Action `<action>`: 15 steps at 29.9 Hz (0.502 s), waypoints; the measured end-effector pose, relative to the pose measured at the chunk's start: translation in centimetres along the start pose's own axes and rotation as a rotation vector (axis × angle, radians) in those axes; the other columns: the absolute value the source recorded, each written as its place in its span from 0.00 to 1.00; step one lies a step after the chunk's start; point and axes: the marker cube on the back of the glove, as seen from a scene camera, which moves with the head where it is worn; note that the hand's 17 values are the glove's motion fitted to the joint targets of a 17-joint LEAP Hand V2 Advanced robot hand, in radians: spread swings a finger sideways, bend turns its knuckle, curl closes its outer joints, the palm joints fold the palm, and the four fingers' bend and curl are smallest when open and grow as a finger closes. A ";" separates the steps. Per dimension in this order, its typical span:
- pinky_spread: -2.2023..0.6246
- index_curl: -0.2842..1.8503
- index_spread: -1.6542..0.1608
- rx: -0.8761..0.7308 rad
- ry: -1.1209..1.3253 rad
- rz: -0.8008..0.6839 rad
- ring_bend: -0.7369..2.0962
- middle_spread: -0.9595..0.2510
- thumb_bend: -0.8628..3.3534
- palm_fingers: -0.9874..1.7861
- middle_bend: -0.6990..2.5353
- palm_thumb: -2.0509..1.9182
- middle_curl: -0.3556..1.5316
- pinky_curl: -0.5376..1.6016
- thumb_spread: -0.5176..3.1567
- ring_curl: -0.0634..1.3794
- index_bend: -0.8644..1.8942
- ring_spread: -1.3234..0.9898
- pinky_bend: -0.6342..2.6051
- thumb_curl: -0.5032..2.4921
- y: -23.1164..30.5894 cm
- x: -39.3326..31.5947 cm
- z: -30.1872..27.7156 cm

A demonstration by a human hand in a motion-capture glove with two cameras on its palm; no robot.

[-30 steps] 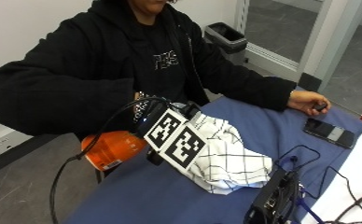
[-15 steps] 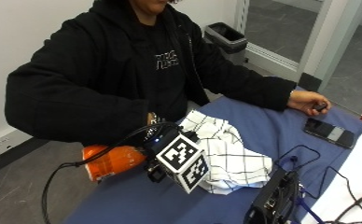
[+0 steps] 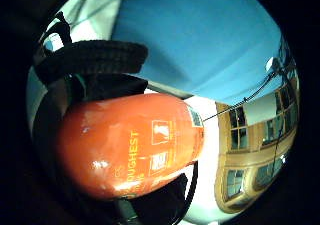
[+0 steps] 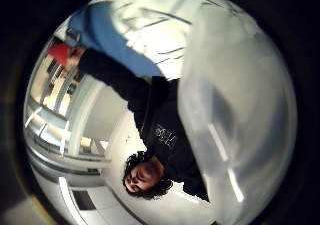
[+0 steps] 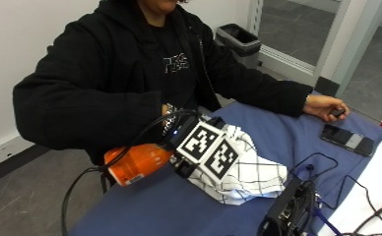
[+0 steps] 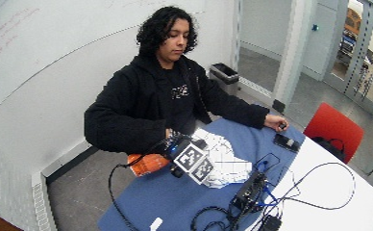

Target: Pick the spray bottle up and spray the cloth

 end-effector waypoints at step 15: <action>0.72 0.43 0.77 0.286 -0.220 -0.843 0.51 0.66 0.20 0.79 0.40 0.78 0.53 0.47 0.34 0.42 0.37 0.49 0.32 0.47 -0.3 -20.2 -4.9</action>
